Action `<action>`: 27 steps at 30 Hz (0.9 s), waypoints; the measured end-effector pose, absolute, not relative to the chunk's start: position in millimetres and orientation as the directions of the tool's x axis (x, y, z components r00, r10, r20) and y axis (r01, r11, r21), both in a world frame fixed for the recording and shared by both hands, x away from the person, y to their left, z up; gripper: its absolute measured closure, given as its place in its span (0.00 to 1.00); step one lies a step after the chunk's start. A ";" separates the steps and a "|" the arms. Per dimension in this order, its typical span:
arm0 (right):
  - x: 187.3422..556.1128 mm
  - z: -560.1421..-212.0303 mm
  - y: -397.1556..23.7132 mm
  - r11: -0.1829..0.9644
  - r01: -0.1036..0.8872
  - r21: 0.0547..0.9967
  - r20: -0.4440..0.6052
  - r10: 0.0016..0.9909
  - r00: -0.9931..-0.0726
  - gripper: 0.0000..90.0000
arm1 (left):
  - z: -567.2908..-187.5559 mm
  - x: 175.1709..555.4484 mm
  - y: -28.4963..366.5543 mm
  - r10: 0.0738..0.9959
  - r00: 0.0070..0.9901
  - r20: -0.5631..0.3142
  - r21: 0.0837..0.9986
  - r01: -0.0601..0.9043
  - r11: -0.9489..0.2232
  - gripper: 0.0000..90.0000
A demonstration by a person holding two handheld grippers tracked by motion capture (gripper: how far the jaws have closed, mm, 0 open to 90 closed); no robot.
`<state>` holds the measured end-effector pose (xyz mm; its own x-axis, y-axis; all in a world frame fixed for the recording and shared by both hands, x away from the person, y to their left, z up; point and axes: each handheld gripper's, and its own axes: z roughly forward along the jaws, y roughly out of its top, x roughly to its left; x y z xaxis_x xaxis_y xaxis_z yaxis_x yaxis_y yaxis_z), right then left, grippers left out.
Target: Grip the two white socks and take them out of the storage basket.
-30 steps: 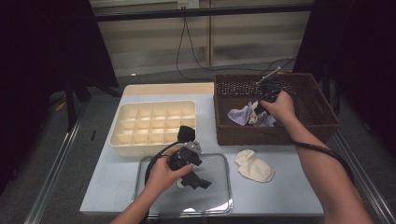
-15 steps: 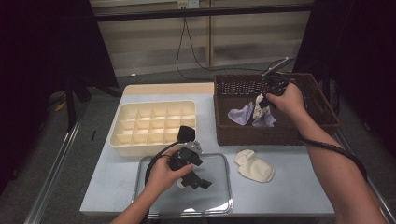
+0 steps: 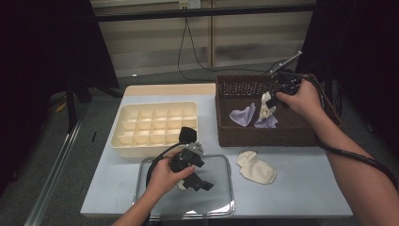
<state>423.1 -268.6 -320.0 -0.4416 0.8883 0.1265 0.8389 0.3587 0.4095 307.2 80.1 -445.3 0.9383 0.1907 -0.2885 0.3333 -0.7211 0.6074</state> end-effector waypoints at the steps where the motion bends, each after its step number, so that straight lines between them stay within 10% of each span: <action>1: 421.4 -318.2 -268.6 0.368 0.832 0.416 0.127 0.882 -0.454 0.90 | -444.8 306.9 80.1 0.194 0.937 -0.289 0.606 0.336 -0.721 0.05; 27: 357.9 -282.4 -255.3 0.451 0.766 0.457 0.150 0.810 -0.567 0.90 | -440.9 305.5 81.3 0.203 0.940 -0.275 0.621 0.335 -0.709 0.05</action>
